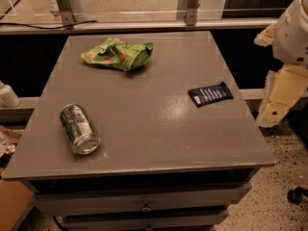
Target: Pick green rice chip bag
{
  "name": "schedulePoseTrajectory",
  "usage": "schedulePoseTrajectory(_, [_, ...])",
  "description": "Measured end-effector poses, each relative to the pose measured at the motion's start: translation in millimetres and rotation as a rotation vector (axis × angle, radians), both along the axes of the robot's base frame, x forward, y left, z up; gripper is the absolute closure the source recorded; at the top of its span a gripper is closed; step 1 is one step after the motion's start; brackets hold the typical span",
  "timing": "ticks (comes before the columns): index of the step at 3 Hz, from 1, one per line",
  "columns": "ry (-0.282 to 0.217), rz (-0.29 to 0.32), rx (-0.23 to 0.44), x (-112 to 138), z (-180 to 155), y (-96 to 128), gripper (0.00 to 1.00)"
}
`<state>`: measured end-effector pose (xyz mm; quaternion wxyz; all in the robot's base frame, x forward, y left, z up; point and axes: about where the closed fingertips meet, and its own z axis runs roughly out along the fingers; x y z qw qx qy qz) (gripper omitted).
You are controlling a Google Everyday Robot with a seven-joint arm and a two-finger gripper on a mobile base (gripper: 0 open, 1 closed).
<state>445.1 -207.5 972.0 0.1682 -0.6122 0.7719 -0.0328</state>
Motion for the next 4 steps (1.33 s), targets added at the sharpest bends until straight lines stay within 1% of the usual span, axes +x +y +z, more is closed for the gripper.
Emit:
schedulePoseTrajectory(1, [-0.028,0.016,0.052,21.9,-8.9,15.2,0.0])
schedulePoseTrajectory(2, [-0.095,0.044,0.108,58.7,-14.6,43.8,0.0])
schedulePoseTrajectory(3, [-0.167,0.039,0.162,99.3,-19.2,70.5,0.0])
schedulePoseTrajectory(4, [-0.24,0.017,0.216,148.0,-24.1,101.2,0.0])
